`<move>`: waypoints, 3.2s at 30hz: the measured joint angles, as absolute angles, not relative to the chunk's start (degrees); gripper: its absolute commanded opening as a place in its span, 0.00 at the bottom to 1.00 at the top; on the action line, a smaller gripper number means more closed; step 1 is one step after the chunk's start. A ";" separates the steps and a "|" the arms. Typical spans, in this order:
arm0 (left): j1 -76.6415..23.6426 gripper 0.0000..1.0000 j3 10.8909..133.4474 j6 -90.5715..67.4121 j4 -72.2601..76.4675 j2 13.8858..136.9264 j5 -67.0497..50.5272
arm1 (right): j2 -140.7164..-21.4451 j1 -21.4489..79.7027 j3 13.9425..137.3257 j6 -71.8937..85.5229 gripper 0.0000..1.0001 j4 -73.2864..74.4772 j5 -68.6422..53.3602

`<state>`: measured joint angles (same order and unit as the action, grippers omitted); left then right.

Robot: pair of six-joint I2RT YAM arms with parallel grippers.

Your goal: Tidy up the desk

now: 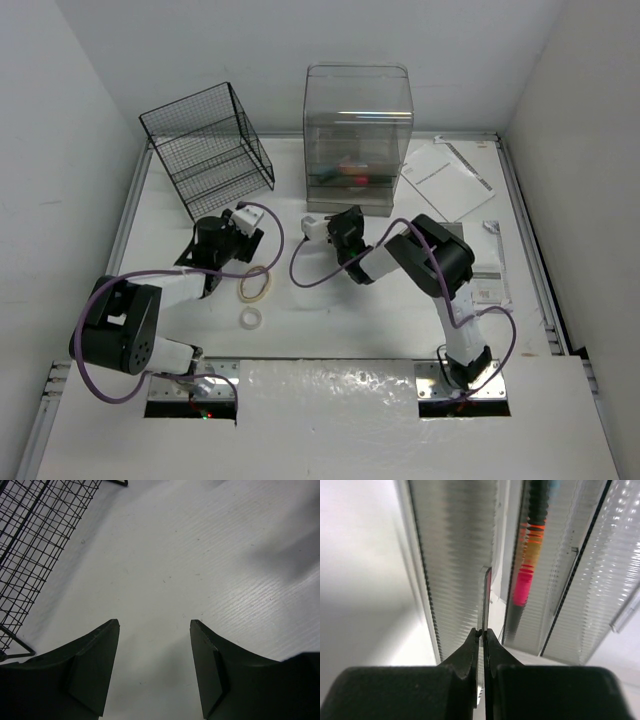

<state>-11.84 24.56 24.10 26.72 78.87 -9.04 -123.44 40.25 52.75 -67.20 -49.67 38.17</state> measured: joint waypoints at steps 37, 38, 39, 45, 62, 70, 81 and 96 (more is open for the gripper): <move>-11.51 0.58 41.98 40.97 -14.28 81.30 -23.55 | -66.78 55.66 24.32 -9.15 0.98 -25.85 20.97; -11.51 0.58 42.04 42.00 -17.26 81.41 -23.77 | -66.35 55.66 23.51 -8.08 0.98 -25.06 20.97; -11.51 0.58 42.06 42.70 -19.79 81.65 -23.81 | -65.95 55.64 22.63 -6.90 0.98 -24.25 20.95; -11.51 0.55 44.03 45.15 -30.20 87.48 -23.42 | -61.30 55.64 18.87 -2.50 0.97 -20.95 20.95; -16.40 0.00 51.92 32.40 -23.99 74.26 -11.09 | -38.81 55.64 7.84 5.32 0.98 -16.67 31.64; -28.71 0.00 74.74 29.61 -14.26 90.00 -9.23 | -33.80 55.64 4.03 10.96 0.97 -10.74 39.00; -33.69 0.25 79.09 32.21 -10.81 109.95 0.91 | -28.25 55.64 3.29 14.85 0.96 -4.47 41.01; -35.62 0.36 80.58 32.71 -8.14 109.23 0.58 | -33.52 55.64 3.57 15.20 0.96 -3.79 40.18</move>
